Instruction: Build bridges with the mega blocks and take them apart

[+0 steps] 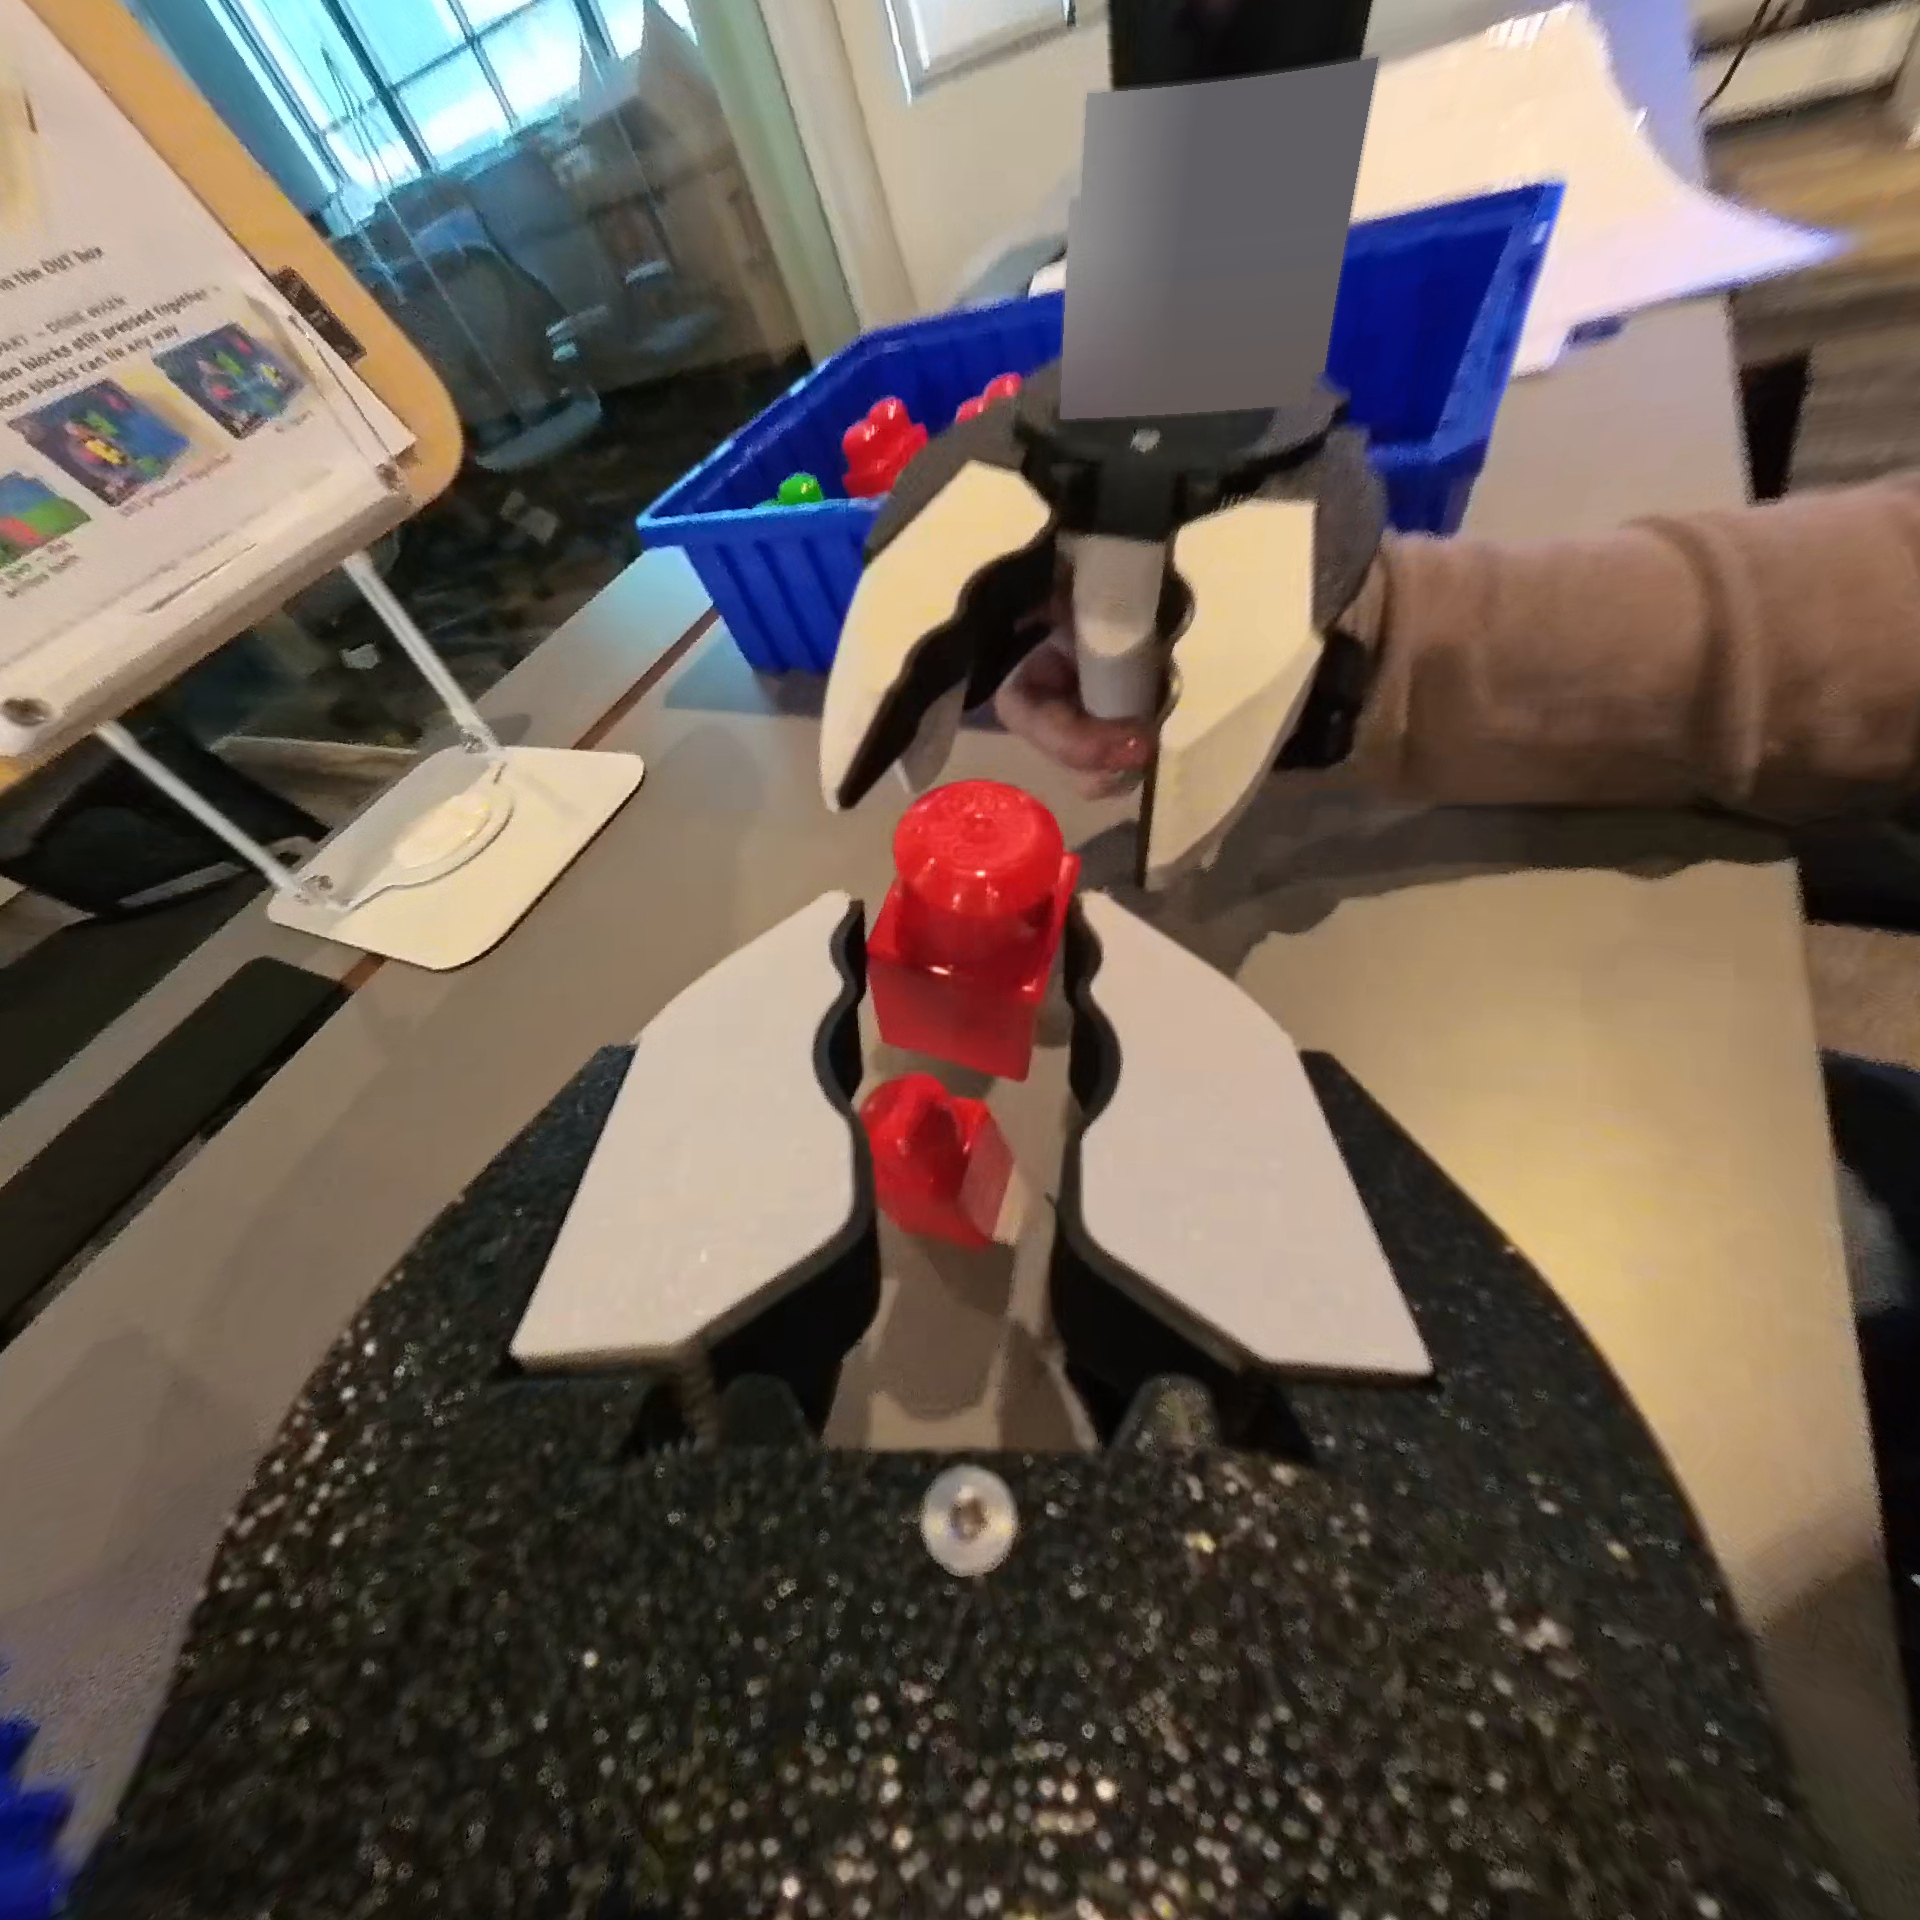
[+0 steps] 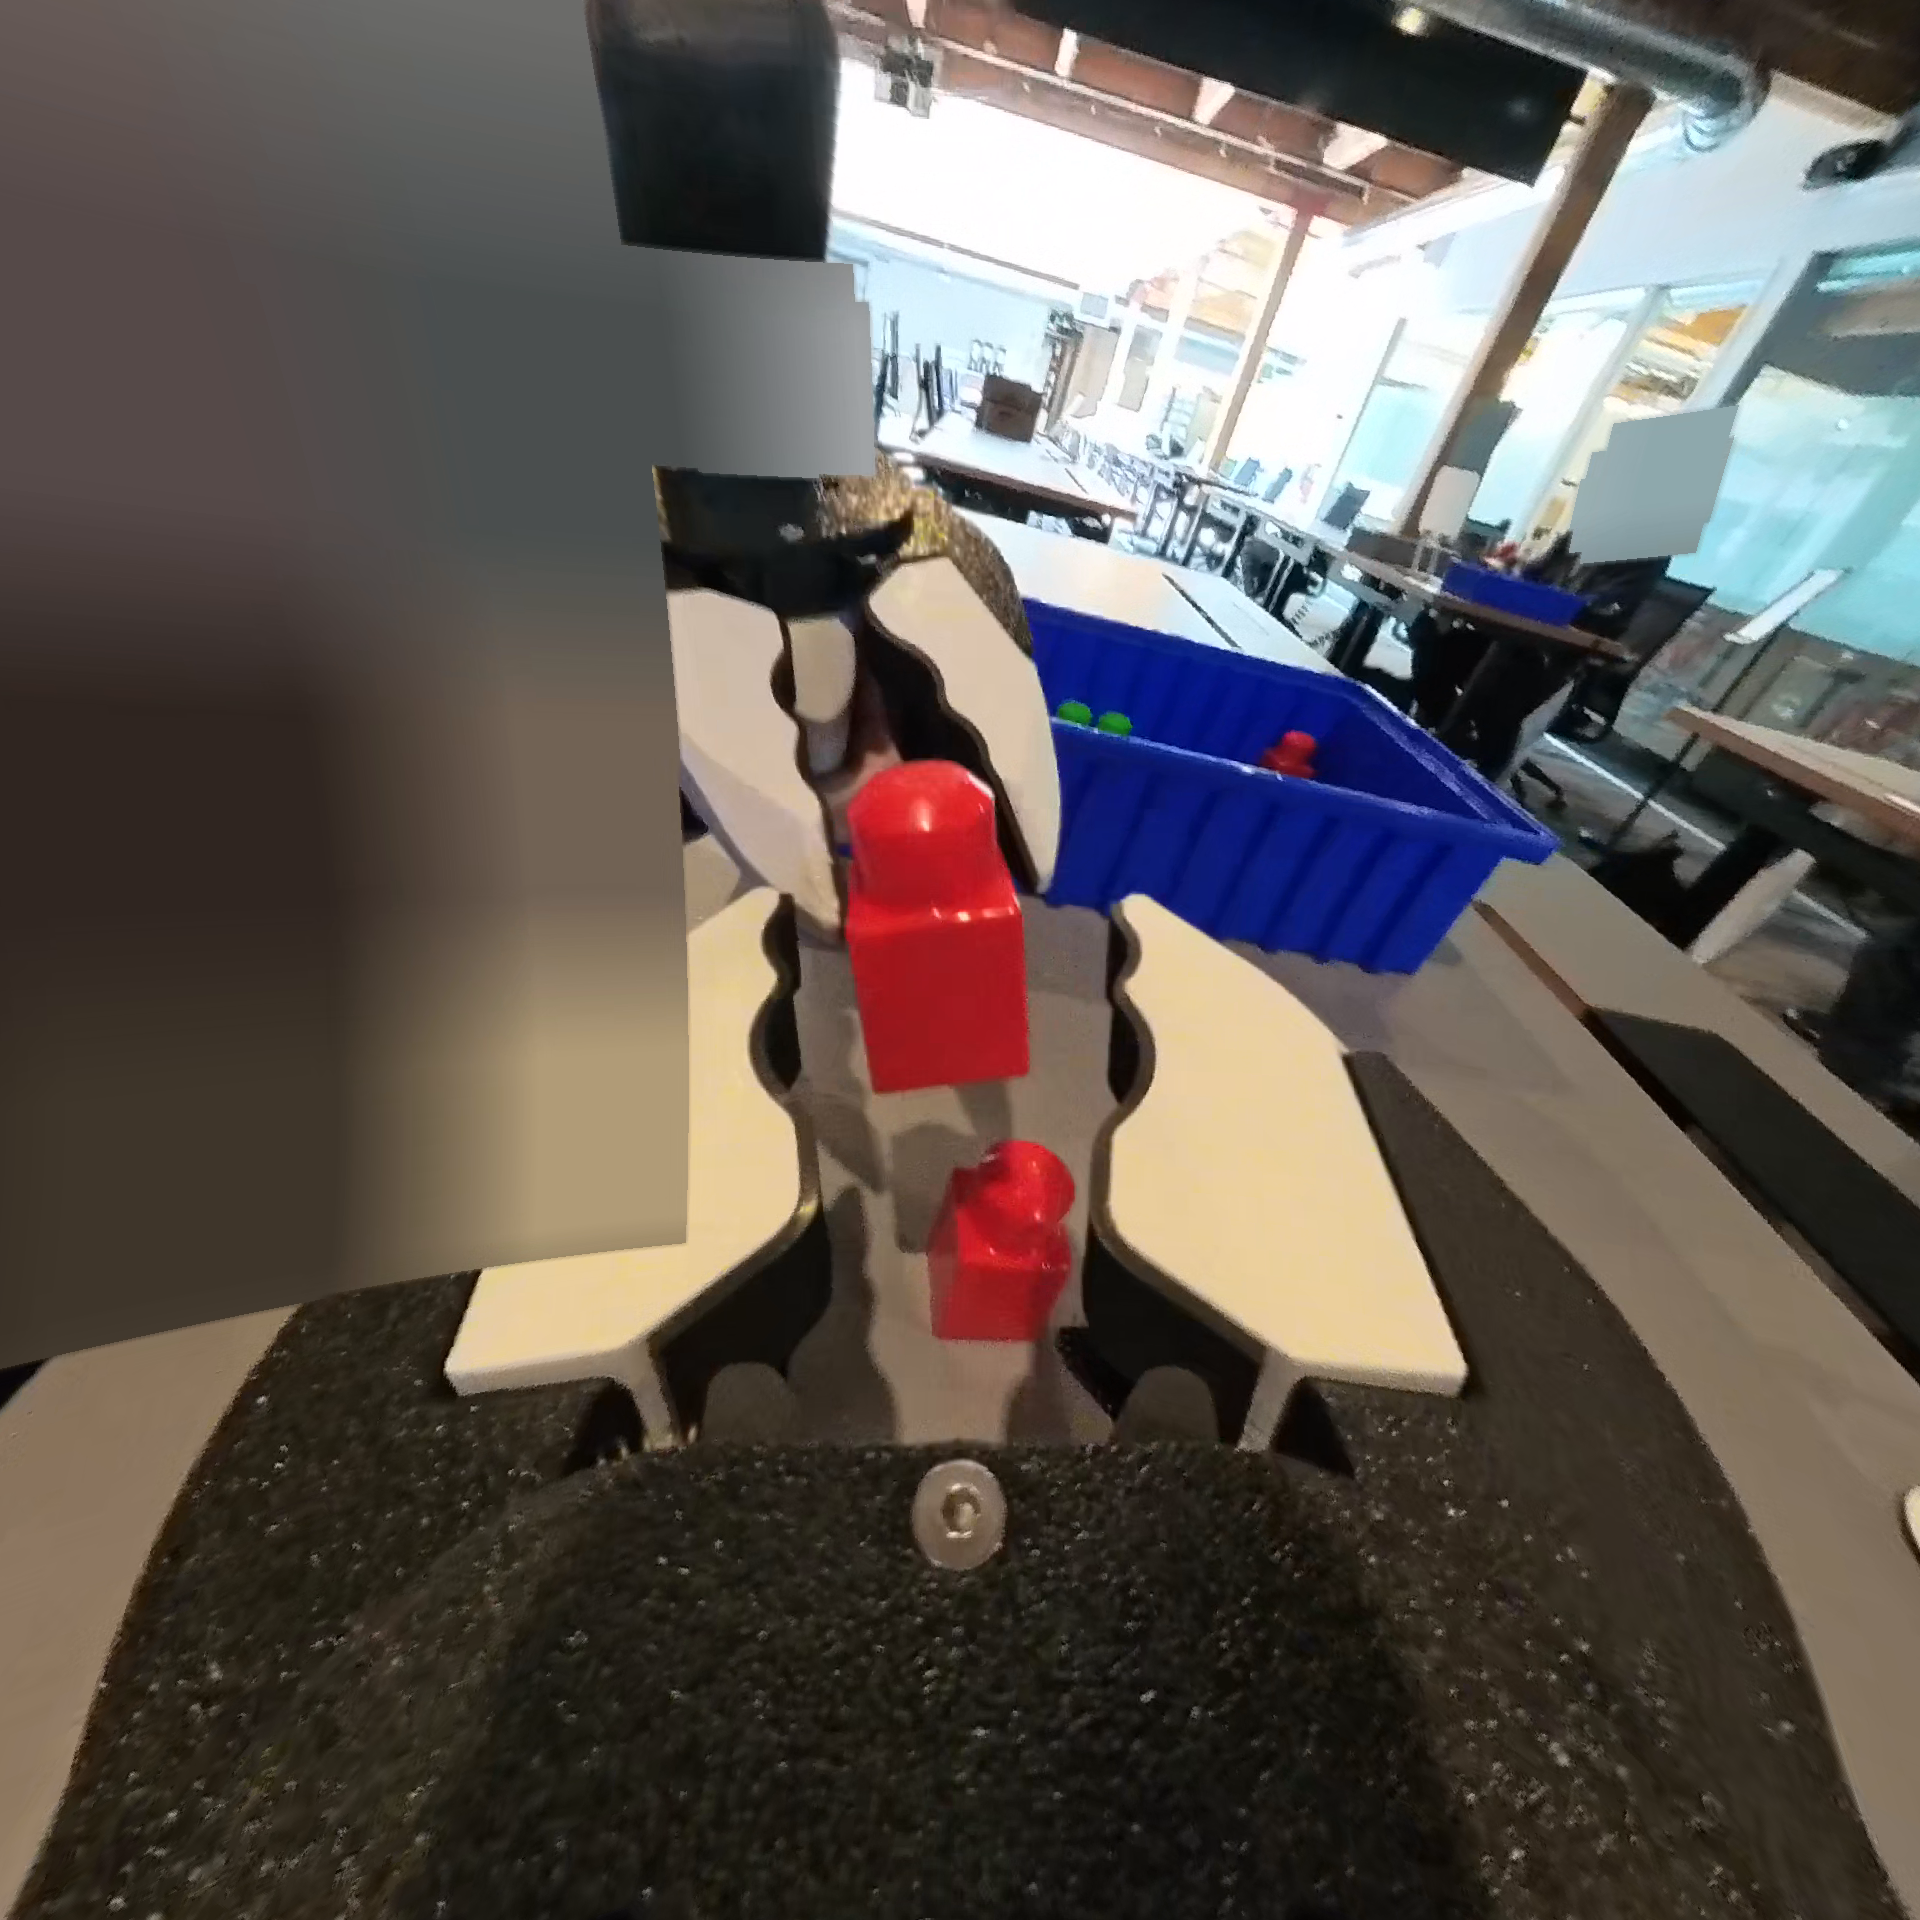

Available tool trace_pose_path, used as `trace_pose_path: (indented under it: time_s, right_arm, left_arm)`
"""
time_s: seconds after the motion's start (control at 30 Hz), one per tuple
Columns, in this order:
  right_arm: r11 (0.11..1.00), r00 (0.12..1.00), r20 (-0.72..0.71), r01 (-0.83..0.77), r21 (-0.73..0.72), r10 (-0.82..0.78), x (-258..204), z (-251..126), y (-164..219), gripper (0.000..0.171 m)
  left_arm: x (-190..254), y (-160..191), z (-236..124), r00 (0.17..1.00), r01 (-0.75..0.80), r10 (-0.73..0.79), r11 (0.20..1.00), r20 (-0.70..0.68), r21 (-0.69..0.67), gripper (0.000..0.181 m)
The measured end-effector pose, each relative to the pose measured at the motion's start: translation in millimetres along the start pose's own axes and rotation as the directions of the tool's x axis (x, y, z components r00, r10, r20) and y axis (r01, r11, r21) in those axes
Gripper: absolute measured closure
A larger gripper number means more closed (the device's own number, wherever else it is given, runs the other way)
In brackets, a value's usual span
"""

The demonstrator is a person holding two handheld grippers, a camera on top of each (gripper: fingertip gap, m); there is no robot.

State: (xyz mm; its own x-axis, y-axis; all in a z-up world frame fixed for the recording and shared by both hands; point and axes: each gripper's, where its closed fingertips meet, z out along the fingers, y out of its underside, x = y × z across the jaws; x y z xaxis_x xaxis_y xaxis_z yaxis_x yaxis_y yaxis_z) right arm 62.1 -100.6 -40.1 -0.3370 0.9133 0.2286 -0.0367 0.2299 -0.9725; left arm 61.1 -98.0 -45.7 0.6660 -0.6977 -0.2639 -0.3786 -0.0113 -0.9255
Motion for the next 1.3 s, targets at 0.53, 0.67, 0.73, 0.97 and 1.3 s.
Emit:
trace_pose_path:
  time_s: [0.53, 0.67, 0.73, 0.97, 1.3]
  right_arm:
    - [0.969, 0.991, 0.01, -0.131, -0.209, 0.136, 8.1, -5.6, 46.2, 0.137]
    - [0.915, 0.966, -0.071, -0.258, -0.31, 0.248, 21.3, -15.4, 68.4, 0.137]
    - [0.883, 0.967, -0.098, -0.257, -0.394, 0.237, 22.4, -18.2, 83.8, 0.137]
    - [0.809, 0.956, -0.065, -0.278, -0.519, 0.287, 13.3, -16.6, 121.7, 0.137]
    - [0.796, 0.95, -0.046, -0.284, -0.534, 0.308, 11.0, -21.4, 132.5, 0.124]
  left_arm:
    - [-1.2, 25.9, 1.2, 0.996, 0.017, -0.021, 0.999, -0.082, -0.046, 0.12]
    - [-4.2, 53.9, 9.4, 0.994, 0.015, -0.027, 0.993, -0.104, -0.117, 0.106]
    - [-7.6, 70.0, 15.2, 0.995, 0.004, -0.022, 0.984, -0.1, -0.18, 0.108]
    - [-11.8, 110.0, 33.4, 0.984, -0.031, -0.038, 0.926, -0.173, -0.377, 0.117]
    - [-8.1, 123.3, 42.5, 0.965, -0.064, -0.04, 0.923, -0.259, -0.38, 0.12]
